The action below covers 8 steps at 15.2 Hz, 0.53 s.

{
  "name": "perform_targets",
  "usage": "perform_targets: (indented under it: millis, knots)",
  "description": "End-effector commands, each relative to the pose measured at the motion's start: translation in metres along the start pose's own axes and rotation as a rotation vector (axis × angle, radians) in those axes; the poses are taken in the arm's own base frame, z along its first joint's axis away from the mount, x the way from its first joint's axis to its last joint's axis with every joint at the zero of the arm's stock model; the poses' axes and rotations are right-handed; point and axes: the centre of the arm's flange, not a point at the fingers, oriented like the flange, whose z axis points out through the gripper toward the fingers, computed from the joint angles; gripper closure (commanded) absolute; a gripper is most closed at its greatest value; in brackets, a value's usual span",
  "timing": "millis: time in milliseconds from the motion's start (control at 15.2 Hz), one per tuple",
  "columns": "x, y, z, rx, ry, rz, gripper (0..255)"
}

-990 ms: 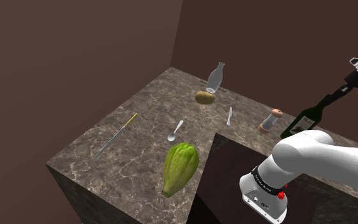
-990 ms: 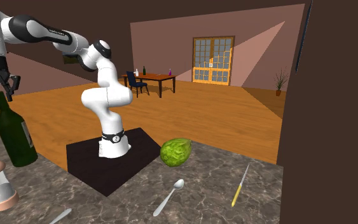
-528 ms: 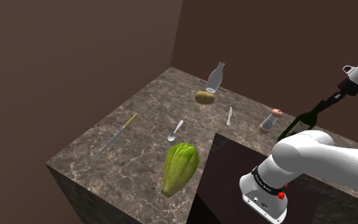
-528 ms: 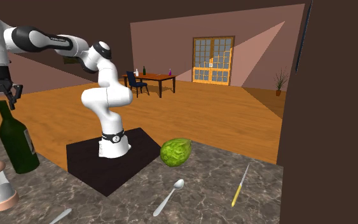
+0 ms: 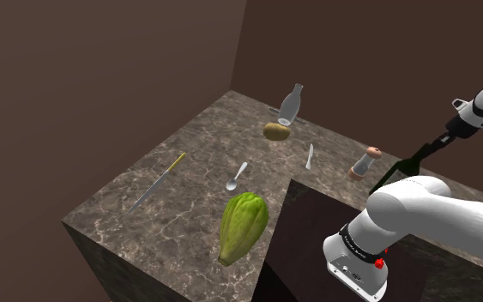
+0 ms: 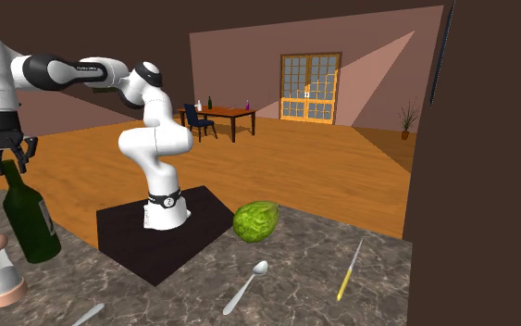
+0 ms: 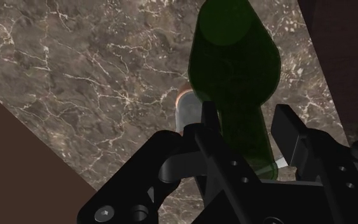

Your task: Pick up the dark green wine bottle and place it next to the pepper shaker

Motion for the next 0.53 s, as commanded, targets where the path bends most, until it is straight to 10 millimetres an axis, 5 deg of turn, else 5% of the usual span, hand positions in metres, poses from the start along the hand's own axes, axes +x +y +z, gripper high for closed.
perform_targets:
  millis: [0, 396, 462]
  knots:
    - [0.0003, 0.0006, 0.0026, -0.001, 0.000, 0.000, 255]
    - [0.0003, 0.0006, 0.0026, -0.001, 0.000, 0.000, 255]
    - [0.0003, 0.0006, 0.0026, -0.001, 0.000, 0.000, 0]
